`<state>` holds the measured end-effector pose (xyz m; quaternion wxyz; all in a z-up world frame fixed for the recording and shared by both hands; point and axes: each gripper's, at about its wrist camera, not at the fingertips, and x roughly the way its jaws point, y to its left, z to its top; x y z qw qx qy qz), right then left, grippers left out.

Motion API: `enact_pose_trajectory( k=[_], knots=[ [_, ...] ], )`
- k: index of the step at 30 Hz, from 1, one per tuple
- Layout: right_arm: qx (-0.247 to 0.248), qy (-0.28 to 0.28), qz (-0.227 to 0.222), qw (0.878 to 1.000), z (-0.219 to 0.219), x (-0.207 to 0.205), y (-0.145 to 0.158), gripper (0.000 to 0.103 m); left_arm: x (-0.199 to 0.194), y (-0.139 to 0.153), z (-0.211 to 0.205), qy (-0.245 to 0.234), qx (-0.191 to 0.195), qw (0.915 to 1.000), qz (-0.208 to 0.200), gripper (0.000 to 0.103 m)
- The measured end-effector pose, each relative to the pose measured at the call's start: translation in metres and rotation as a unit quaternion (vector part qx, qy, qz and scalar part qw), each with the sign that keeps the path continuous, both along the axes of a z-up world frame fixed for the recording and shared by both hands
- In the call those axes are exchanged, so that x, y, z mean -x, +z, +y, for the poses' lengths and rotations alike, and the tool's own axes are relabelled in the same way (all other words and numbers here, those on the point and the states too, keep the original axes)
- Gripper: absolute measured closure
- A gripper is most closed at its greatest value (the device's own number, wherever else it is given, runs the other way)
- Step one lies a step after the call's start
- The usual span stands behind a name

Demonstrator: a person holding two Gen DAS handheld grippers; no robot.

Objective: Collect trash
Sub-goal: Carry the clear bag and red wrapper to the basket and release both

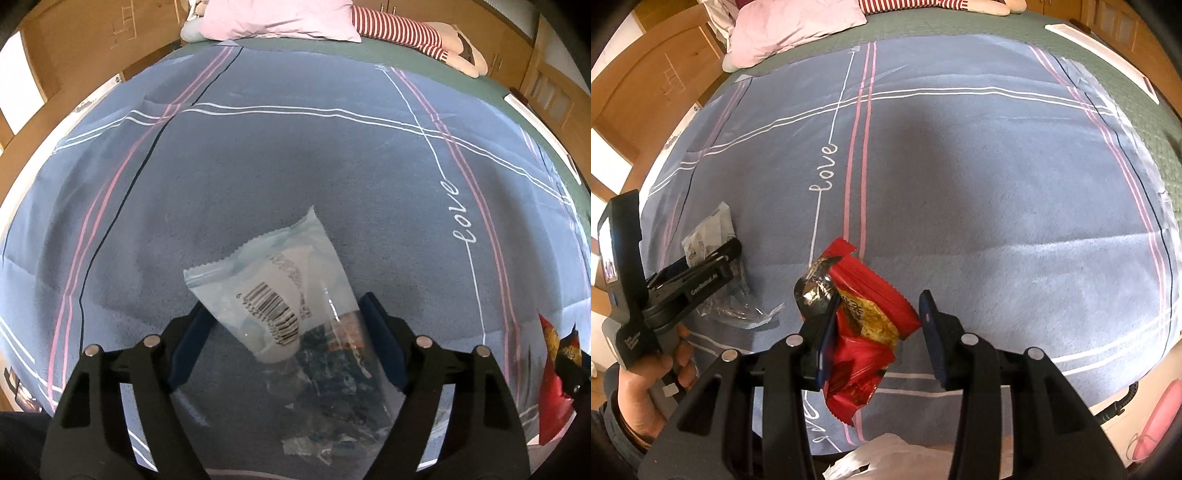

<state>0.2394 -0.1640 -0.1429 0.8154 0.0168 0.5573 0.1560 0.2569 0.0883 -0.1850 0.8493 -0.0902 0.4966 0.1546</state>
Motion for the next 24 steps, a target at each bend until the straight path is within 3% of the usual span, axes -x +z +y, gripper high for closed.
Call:
enact_pose_trajectory(
  k=[3,8,12,18,20,21,22,24],
  knots=[
    [-0.001,0.002,0.002,1.000,0.001,0.001,-0.002,0.061,0.005,0.007,0.001,0.018,0.001,0.9998,-0.003,0.015],
    [-0.003,0.003,0.004,1.000,0.004,0.001,-0.003,0.061,0.029,0.029,0.013,0.061,0.002,0.9965,-0.058,0.004],
    [-0.005,0.003,0.006,1.000,0.007,0.001,-0.004,0.061,0.025,0.013,0.022,0.080,0.025,0.9964,-0.012,0.003],
    [-0.006,0.010,0.003,1.000,0.016,0.002,-0.004,0.061,0.021,0.001,0.030,0.076,0.079,0.9939,0.001,0.004],
    [-0.006,0.012,0.000,1.000,0.017,0.003,-0.003,0.061,0.024,0.003,0.031,0.076,0.083,0.9936,-0.009,0.013],
    [-0.007,0.012,-0.002,1.000,0.018,0.003,-0.002,0.061,0.024,0.005,0.031,0.076,0.084,0.9934,-0.015,0.025],
    [-0.008,0.013,-0.003,1.000,0.020,0.004,-0.001,0.061,0.026,0.007,0.032,0.073,0.091,0.9928,-0.029,0.047],
    [-0.009,0.016,-0.006,1.000,0.022,0.006,0.001,0.061,0.027,0.011,0.033,0.060,0.117,0.9902,-0.048,0.067]
  ],
)
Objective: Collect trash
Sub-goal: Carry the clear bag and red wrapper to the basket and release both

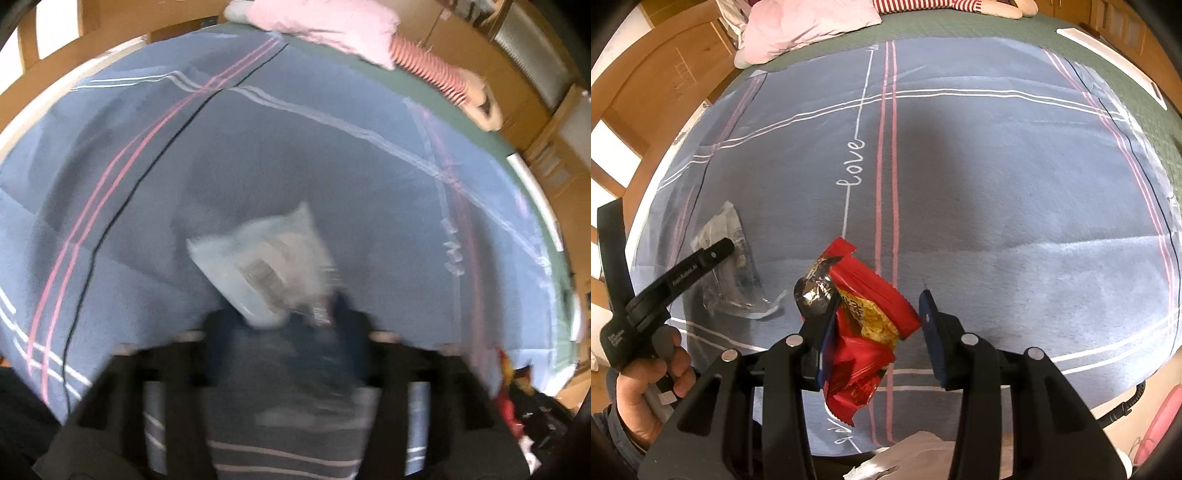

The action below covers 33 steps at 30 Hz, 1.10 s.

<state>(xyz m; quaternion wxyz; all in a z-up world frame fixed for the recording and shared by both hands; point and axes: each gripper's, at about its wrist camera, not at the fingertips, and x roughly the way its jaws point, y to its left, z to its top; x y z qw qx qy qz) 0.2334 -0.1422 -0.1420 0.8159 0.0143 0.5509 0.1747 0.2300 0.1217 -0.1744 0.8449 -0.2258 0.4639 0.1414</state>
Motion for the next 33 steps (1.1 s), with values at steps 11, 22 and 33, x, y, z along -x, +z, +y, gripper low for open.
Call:
enact_pose_trajectory(
  k=[11,22,33],
  knots=[
    [0.003,-0.001,-0.066,0.998,-0.004,0.022,0.036,0.061,0.023,0.048,-0.026,-0.022,-0.080,0.9909,-0.107,0.086],
    [0.011,-0.046,-0.123,0.991,-0.076,0.136,0.087,0.061,0.073,0.072,-0.075,-0.131,-0.087,0.9735,-0.166,0.086],
    [0.022,-0.151,-0.063,0.986,-0.145,0.197,0.050,0.033,0.131,0.088,-0.134,-0.269,-0.012,0.9455,-0.183,0.086]
  ],
)
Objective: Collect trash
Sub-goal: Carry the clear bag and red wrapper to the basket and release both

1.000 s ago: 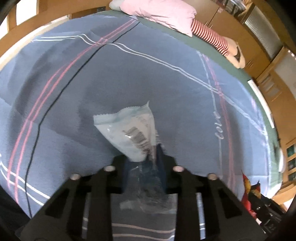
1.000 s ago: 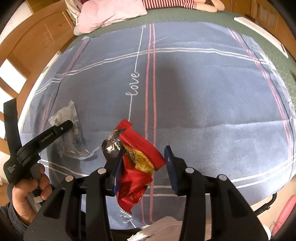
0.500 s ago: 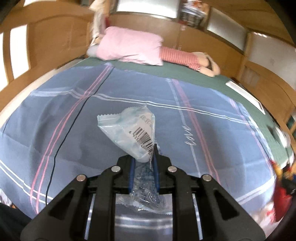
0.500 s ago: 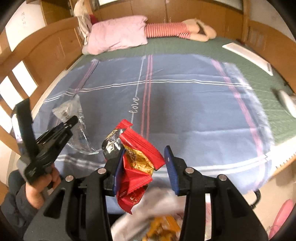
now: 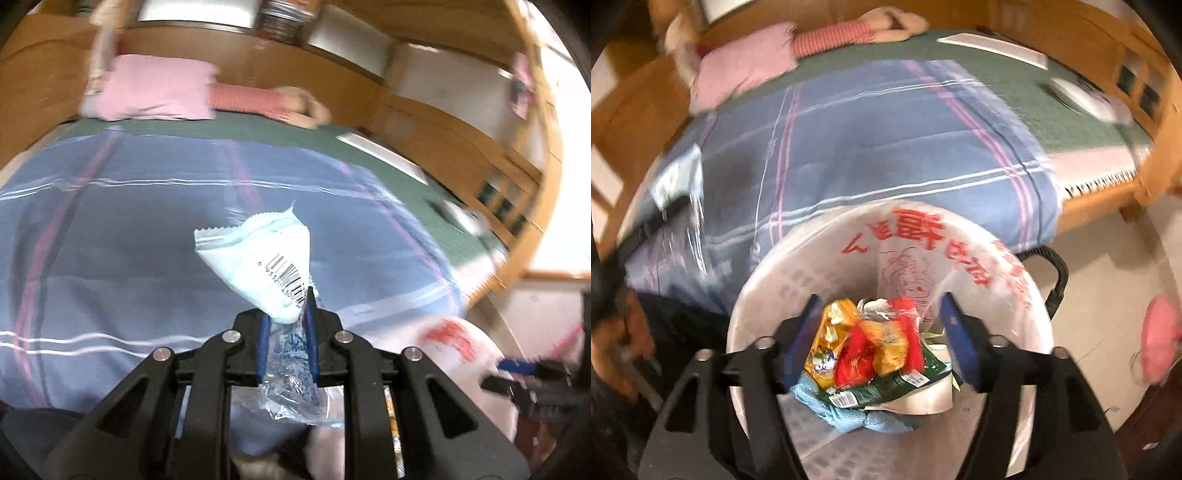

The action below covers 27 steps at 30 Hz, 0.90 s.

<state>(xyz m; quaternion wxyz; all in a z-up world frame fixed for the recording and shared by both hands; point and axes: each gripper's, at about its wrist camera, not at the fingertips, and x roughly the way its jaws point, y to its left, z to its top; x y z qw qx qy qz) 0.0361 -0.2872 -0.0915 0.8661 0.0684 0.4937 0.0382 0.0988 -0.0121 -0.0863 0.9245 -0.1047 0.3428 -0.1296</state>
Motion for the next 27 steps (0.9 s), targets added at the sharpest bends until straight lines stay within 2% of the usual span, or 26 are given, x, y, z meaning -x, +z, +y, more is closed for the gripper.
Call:
enact_pose_trajectory(
  k=[2,4,7,11,12,13,14,15,16,18,19,22,27],
  knots=[
    [-0.043,-0.015,-0.018,0.999,-0.015,0.007,0.009,0.030,0.011,0.002,-0.023,-0.050,-0.004,0.9988,-0.002,0.086],
    [-0.059,-0.028,-0.034,0.997,-0.026,0.011,0.017,0.028,0.023,0.002,-0.047,-0.100,-0.004,0.9950,0.000,0.086],
    [-0.065,-0.049,-0.057,0.995,-0.041,0.020,0.025,0.027,0.037,-0.002,-0.081,-0.178,0.004,0.9840,0.012,0.086],
    [-0.082,-0.063,-0.063,0.993,-0.058,0.024,0.026,0.027,0.059,-0.011,-0.124,-0.257,-0.021,0.9660,0.014,0.082],
    [-0.086,-0.067,-0.062,0.992,-0.061,0.025,0.025,0.027,0.063,-0.013,-0.130,-0.268,-0.025,0.9629,0.016,0.074],
    [-0.089,-0.069,-0.062,0.992,-0.064,0.027,0.024,0.027,0.069,-0.015,-0.139,-0.282,-0.029,0.9587,0.017,0.055],
    [-0.092,-0.072,-0.060,0.991,-0.066,0.029,0.024,0.027,0.072,-0.016,-0.144,-0.287,-0.032,0.9571,0.016,0.043],
    [-0.095,-0.074,-0.059,0.991,-0.068,0.030,0.023,0.027,0.076,-0.014,-0.148,-0.285,-0.040,0.9576,0.010,0.022],
    [-0.097,-0.077,-0.059,0.991,-0.070,0.031,0.022,0.027,0.078,-0.012,-0.149,-0.278,-0.049,0.9593,0.001,0.016],
    [-0.092,-0.082,-0.060,0.991,-0.070,0.034,0.024,0.027,0.083,-0.009,-0.150,-0.258,-0.074,0.9632,-0.011,0.012],
    [-0.081,-0.085,-0.062,0.991,-0.069,0.036,0.026,0.027,0.085,-0.007,-0.149,-0.224,-0.107,0.9684,-0.017,0.010],
    [-0.032,-0.096,-0.070,0.992,-0.061,0.045,0.038,0.027,0.080,0.003,-0.139,-0.136,-0.161,0.9772,-0.018,0.008],
    [0.039,-0.075,-0.094,0.992,-0.031,0.058,0.060,0.022,0.075,0.031,-0.095,-0.009,-0.158,0.9872,0.012,0.005]
  ],
)
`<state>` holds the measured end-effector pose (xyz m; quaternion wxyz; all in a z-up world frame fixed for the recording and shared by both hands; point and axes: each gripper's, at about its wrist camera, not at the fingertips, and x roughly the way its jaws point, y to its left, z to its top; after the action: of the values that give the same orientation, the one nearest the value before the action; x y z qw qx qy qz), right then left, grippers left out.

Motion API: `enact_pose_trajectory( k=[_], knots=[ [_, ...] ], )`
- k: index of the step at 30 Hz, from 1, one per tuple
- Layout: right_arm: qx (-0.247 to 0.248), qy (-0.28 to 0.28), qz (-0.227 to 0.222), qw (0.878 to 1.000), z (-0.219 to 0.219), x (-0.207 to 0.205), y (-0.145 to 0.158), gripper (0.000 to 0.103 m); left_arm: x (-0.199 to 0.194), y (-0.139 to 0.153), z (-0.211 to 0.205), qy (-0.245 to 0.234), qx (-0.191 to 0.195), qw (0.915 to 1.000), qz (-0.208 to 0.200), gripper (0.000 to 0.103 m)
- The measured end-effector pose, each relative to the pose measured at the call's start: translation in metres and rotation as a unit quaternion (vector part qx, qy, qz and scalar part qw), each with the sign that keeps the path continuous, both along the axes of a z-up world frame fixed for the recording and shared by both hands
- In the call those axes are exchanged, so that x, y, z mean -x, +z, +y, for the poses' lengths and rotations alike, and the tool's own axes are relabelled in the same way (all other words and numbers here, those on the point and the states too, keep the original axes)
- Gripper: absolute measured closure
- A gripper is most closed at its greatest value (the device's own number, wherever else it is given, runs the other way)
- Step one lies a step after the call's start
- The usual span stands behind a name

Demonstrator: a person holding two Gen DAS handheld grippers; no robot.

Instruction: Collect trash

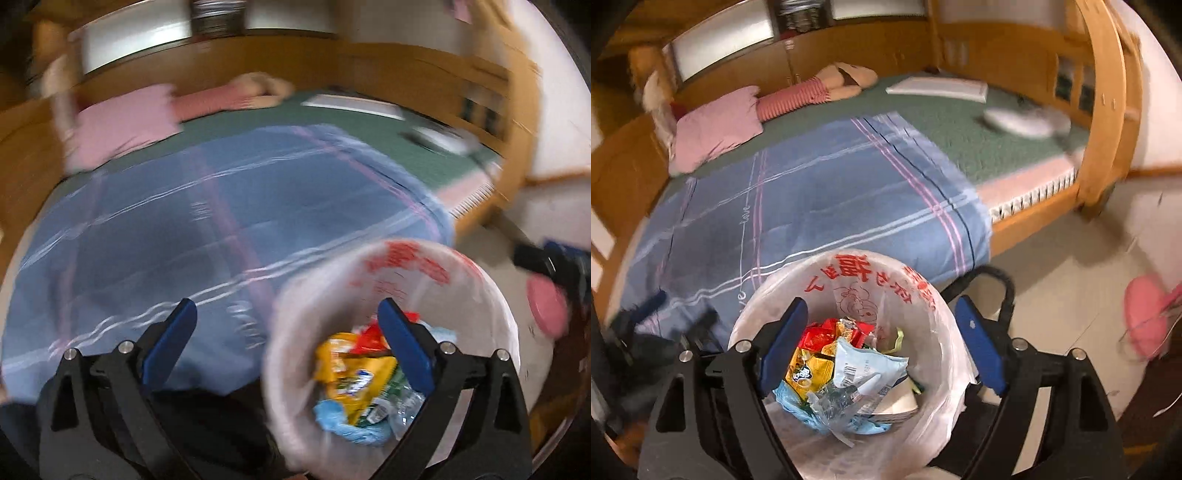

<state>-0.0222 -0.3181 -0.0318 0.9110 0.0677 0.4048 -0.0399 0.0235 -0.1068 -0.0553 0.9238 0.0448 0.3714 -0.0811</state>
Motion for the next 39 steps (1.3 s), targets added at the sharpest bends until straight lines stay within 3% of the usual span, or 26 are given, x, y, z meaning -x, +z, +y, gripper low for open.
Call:
enact_pose_trajectory(
  k=[5,11,39],
  knots=[
    [0.063,0.038,-0.024,0.997,0.037,0.013,0.017,0.019,0.016,0.034,0.030,0.050,0.009,0.9982,-0.031,0.003],
    [0.078,0.068,-0.034,0.994,0.055,0.018,0.020,0.019,0.036,0.054,0.045,0.088,-0.006,0.9936,-0.071,0.003],
    [0.073,0.072,-0.041,0.994,0.061,0.016,0.022,0.019,0.038,0.060,0.044,0.073,0.003,0.9948,-0.071,0.003]
  ],
)
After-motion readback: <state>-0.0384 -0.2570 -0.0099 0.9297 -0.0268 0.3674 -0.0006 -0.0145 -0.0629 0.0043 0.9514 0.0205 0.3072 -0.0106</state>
